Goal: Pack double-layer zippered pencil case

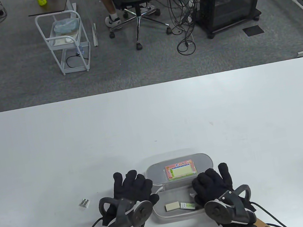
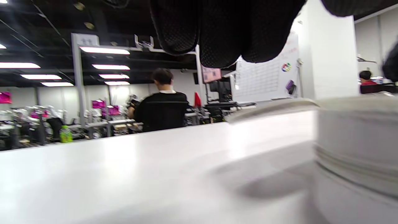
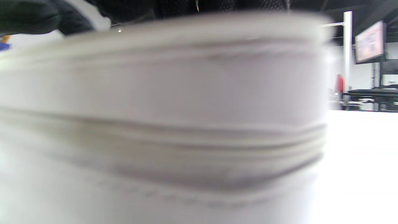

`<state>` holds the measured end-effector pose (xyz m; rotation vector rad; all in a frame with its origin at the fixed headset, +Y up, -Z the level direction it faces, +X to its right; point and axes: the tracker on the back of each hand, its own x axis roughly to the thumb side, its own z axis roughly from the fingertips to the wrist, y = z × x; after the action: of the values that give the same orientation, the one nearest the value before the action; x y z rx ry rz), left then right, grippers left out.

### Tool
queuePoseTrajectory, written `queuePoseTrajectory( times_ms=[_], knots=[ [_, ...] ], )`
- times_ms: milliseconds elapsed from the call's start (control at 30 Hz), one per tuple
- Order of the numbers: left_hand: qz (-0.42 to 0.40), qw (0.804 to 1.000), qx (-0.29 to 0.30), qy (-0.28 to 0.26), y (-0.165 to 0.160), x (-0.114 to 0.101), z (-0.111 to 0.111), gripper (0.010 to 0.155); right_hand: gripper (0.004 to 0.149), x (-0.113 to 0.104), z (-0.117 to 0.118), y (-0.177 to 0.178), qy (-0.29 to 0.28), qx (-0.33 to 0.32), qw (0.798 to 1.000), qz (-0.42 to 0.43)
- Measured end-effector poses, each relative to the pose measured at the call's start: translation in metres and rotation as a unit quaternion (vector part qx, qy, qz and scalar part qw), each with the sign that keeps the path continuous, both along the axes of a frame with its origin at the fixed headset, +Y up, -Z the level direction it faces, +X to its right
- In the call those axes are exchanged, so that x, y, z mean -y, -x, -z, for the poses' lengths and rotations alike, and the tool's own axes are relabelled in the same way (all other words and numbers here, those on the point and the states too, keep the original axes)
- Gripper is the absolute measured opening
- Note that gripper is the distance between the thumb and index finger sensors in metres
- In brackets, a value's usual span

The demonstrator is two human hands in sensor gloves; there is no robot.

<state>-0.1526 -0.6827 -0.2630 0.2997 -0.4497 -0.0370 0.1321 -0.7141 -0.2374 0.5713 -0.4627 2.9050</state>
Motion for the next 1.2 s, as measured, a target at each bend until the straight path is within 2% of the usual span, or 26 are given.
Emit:
queuePoseTrajectory(
  times_ms=[100, 167, 233, 300, 367, 433, 533, 600, 667, 733, 767, 867, 967, 1033, 1100, 1200],
  knots=[
    [-0.015, 0.997, -0.071, -0.039, 0.041, -0.017, 0.003, 0.058, 0.055, -0.005, 0.006, -0.026, 0.002, 0.039, 0.999, 0.028],
    [-0.02, 0.991, -0.127, -0.032, 0.072, -0.02, 0.007, 0.06, 0.055, -0.007, 0.01, -0.04, 0.008, 0.058, 0.997, 0.052],
    [-0.021, 0.981, -0.191, 0.02, 0.102, -0.013, 0.015, 0.063, 0.056, -0.009, 0.013, -0.051, 0.013, 0.073, 0.995, 0.073],
    [-0.027, 0.96, -0.258, 0.108, 0.127, 0.002, 0.025, 0.067, 0.056, -0.009, 0.015, -0.059, 0.016, 0.084, 0.993, 0.083],
    [-0.033, 0.922, -0.329, 0.2, 0.15, 0.021, 0.034, 0.069, 0.057, -0.01, 0.015, -0.065, 0.016, 0.092, 0.992, 0.087],
    [-0.033, 0.894, -0.365, 0.259, 0.165, 0.04, 0.039, 0.075, 0.057, -0.01, 0.016, -0.068, 0.018, 0.096, 0.991, 0.091],
    [-0.004, 0.874, -0.39, 0.289, 0.17, 0.062, 0.047, 0.076, 0.058, -0.009, 0.017, -0.07, 0.024, 0.098, 0.991, 0.093],
    [0.031, 0.871, -0.395, 0.291, 0.166, 0.068, 0.051, 0.075, 0.058, -0.008, 0.018, -0.07, 0.027, 0.098, 0.991, 0.09],
    [0.055, 0.883, -0.39, 0.254, 0.157, 0.066, 0.053, 0.071, 0.058, -0.008, 0.018, -0.07, 0.03, 0.098, 0.991, 0.088],
    [0.053, 0.894, -0.373, 0.241, 0.15, 0.067, 0.056, 0.059, 0.058, -0.007, 0.019, -0.071, 0.034, 0.099, 0.991, 0.087],
    [0.06, 0.894, -0.375, 0.239, 0.147, 0.066, 0.056, 0.057, 0.058, -0.006, 0.019, -0.071, 0.037, 0.101, 0.99, 0.086],
    [0.098, 0.89, -0.37, 0.247, 0.139, 0.066, 0.058, 0.054, 0.058, -0.005, 0.021, -0.072, 0.042, 0.106, 0.99, 0.085],
    [0.084, 0.91, -0.346, 0.212, 0.133, 0.064, 0.055, 0.053, 0.058, -0.003, 0.022, -0.073, 0.046, 0.11, 0.989, 0.083],
    [0.007, 0.937, -0.297, 0.184, 0.122, 0.055, 0.053, 0.052, 0.058, -0.003, 0.022, -0.074, 0.048, 0.111, 0.989, 0.082],
    [-0.107, 0.974, -0.184, 0.084, 0.092, 0.033, 0.043, 0.052, 0.058, -0.003, 0.023, -0.073, 0.05, 0.112, 0.989, 0.08],
    [-0.14, 0.986, -0.07, 0.05, 0.043, 0.017, 0.029, 0.053, 0.058, -0.002, 0.024, -0.073, 0.054, 0.113, 0.989, 0.078]
  ],
)
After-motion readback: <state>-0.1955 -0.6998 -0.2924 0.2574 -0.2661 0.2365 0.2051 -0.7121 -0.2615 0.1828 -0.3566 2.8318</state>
